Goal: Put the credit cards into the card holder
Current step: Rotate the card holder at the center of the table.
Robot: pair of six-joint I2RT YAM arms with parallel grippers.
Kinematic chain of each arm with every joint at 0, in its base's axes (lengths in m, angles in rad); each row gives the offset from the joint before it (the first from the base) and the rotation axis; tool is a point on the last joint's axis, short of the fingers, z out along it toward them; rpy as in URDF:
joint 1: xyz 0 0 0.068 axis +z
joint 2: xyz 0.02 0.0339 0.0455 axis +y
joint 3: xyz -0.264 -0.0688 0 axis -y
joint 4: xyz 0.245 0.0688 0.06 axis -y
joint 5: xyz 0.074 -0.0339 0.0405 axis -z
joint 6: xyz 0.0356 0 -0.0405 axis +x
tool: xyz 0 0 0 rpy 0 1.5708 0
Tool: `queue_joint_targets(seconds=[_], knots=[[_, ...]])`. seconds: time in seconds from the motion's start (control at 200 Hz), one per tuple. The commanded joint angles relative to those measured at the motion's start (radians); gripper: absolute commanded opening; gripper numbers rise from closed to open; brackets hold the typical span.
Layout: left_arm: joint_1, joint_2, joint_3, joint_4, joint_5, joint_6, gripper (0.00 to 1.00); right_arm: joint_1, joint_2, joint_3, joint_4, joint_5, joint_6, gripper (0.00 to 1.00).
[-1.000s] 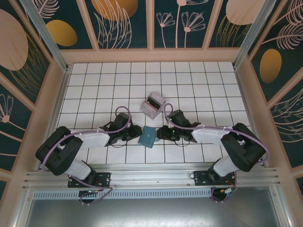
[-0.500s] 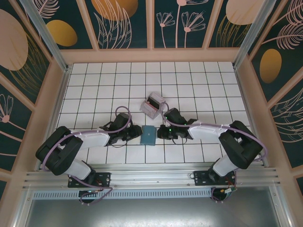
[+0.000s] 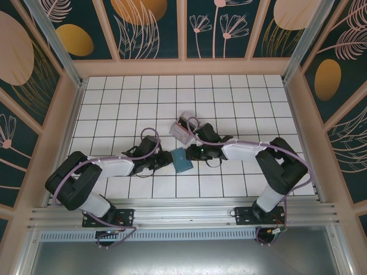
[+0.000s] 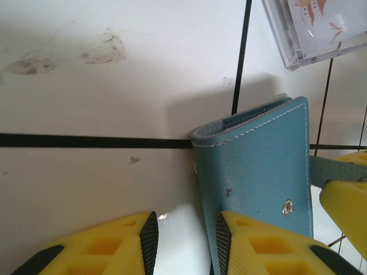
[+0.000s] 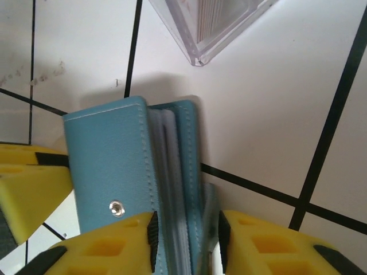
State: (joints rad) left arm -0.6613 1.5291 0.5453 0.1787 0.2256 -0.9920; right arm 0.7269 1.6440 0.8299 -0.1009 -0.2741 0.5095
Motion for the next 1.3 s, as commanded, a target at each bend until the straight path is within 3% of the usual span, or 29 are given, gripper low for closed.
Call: queue_joint_targets(seconds=[0.0, 0.275, 0.33, 0.415, 0.495, 0.836, 1.296], knots=[[-0.005, 0.06, 0.013, -0.061, -0.01, 0.028, 0.36, -0.018, -0.068, 0.011, -0.032, -0.006, -0.019, 0.4], [-0.005, 0.038, 0.049, -0.122, -0.039, 0.049, 0.35, -0.168, -0.22, -0.134, 0.052, -0.069, 0.059, 0.41], [-0.005, 0.037, 0.05, -0.119, -0.034, 0.047, 0.34, -0.213, -0.224, -0.2, 0.126, -0.119, 0.107, 0.38], [-0.006, 0.041, 0.053, -0.116, -0.028, 0.046, 0.34, -0.249, -0.189, -0.269, 0.221, -0.178, 0.157, 0.25], [-0.006, 0.046, 0.06, -0.117, -0.023, 0.047, 0.33, -0.231, -0.12, -0.266, 0.259, -0.208, 0.165, 0.18], [-0.006, 0.069, 0.117, -0.147, -0.014, 0.061, 0.32, -0.128, 0.062, -0.2, 0.381, -0.249, 0.194, 0.17], [-0.012, 0.118, 0.178, -0.15, -0.011, 0.065, 0.25, -0.113, 0.073, -0.249, 0.516, -0.318, 0.232, 0.17]])
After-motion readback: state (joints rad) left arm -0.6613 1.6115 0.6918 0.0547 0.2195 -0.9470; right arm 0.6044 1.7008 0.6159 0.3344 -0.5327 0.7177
